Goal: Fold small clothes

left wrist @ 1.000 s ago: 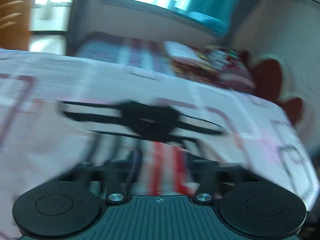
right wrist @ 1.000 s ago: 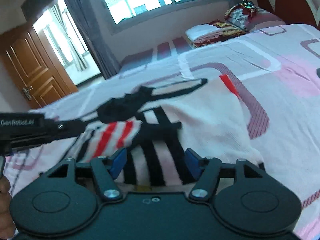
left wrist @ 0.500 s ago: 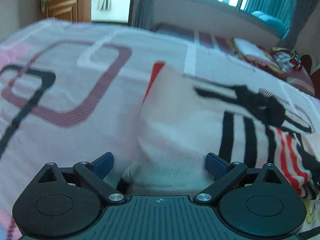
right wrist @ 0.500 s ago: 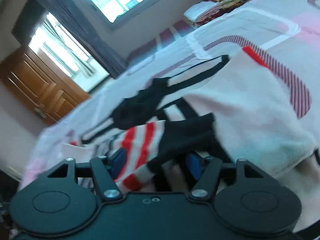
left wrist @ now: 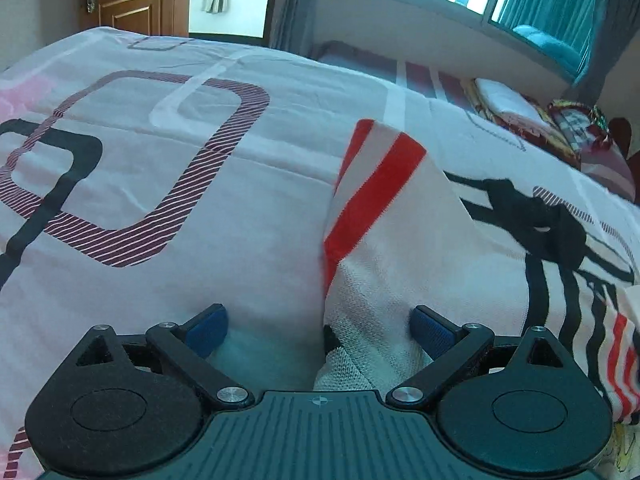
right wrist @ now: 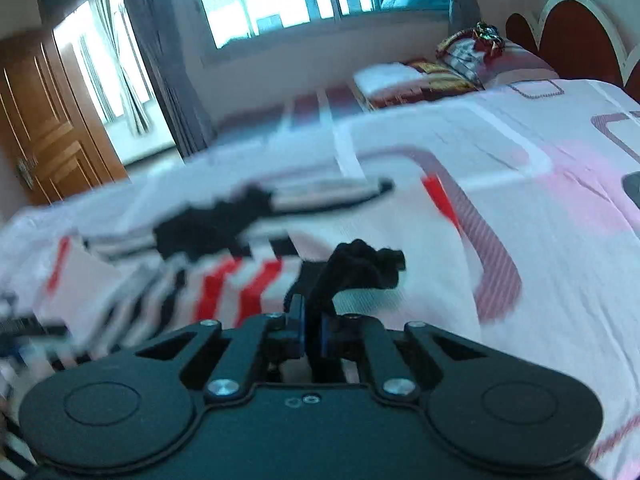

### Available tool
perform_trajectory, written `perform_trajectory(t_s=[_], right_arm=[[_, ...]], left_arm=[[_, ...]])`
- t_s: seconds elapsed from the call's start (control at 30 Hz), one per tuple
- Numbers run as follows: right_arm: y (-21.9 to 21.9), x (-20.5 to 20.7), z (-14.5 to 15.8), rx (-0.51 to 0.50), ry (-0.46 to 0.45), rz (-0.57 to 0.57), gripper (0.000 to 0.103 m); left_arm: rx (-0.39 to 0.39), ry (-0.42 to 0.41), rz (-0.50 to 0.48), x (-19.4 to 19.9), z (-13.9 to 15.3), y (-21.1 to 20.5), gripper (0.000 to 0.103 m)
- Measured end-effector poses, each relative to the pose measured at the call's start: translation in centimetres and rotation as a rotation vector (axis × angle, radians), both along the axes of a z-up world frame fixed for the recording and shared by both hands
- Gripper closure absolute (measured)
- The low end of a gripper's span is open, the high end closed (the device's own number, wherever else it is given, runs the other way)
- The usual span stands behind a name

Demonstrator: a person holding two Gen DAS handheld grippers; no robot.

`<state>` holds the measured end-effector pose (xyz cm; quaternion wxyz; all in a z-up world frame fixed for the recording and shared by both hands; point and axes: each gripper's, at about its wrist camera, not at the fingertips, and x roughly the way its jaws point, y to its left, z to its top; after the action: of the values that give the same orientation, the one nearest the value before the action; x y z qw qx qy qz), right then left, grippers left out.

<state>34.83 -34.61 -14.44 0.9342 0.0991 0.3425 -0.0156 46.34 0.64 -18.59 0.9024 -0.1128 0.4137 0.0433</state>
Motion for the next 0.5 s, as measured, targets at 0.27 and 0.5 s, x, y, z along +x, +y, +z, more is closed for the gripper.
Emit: perform_trajectory(t_s=[0.27, 0.5], right_arm=[[-1.1, -0.1, -0.7, 0.101, 0.038, -0.002, 0.061], [-1.6, 1.3, -0.8, 0.125, 0.041, -0.022, 0.092]], left_arm=[[-0.030, -0.001, 0.028, 4.0, 1.6, 1.0, 0.005], [0.052, 0.004, 0.115, 8.0, 0.0, 1.2, 0.006]])
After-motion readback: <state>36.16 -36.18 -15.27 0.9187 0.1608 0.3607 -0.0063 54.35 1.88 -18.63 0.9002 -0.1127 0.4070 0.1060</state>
